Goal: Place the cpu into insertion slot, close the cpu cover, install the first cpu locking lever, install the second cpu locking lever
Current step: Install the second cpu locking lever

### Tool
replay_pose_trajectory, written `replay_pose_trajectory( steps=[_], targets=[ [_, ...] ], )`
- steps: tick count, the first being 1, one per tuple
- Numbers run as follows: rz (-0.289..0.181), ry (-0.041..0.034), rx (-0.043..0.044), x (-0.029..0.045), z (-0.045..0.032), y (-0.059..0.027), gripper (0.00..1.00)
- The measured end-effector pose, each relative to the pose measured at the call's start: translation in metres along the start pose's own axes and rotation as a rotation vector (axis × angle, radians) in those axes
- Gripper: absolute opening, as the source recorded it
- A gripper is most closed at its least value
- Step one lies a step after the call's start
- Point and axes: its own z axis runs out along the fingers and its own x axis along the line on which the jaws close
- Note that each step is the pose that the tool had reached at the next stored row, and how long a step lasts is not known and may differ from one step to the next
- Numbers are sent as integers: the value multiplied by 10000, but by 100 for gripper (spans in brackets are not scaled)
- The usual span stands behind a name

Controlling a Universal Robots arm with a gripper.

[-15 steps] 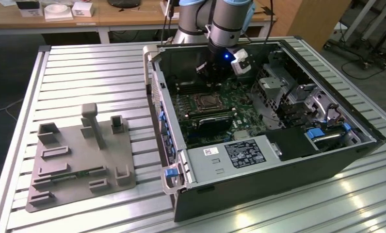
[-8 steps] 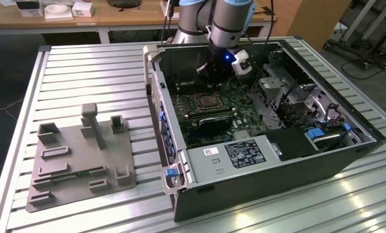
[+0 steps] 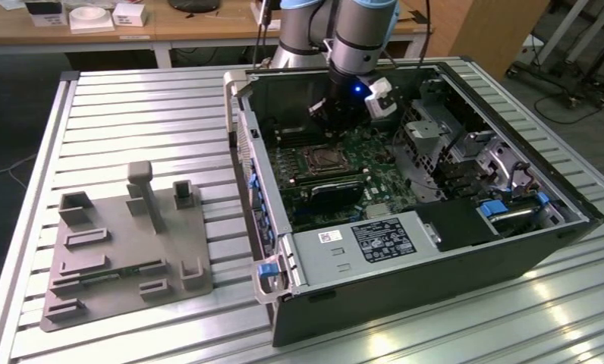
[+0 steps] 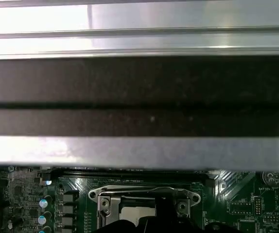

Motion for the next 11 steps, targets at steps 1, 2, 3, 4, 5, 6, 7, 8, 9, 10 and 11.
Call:
replay_pose_trajectory(
  steps=[1, 2, 3, 4, 5, 6, 7, 8, 9, 10, 11],
  targets=[
    [-2, 0, -1, -1, -18, 0, 10],
    [-2, -1, -1, -1, -34, -1, 10],
    [-3, 0, 0, -1, -57, -7, 10],
    [-2, -1, -3, -1, -60, -20, 10],
    [-2, -1, -2, -1, -61, -30, 10],
    [-2, -1, -2, -1, -62, -45, 10],
    [-2, 0, 0, -1, -63, -65, 10],
    [-2, 0, -1, 0, -64, -92, 10],
    [-2, -1, -1, 0, -65, -119, 10],
    [-2, 0, -1, 0, -66, -149, 10],
    [-2, -1, -2, 0, -67, -174, 10]
  ],
)
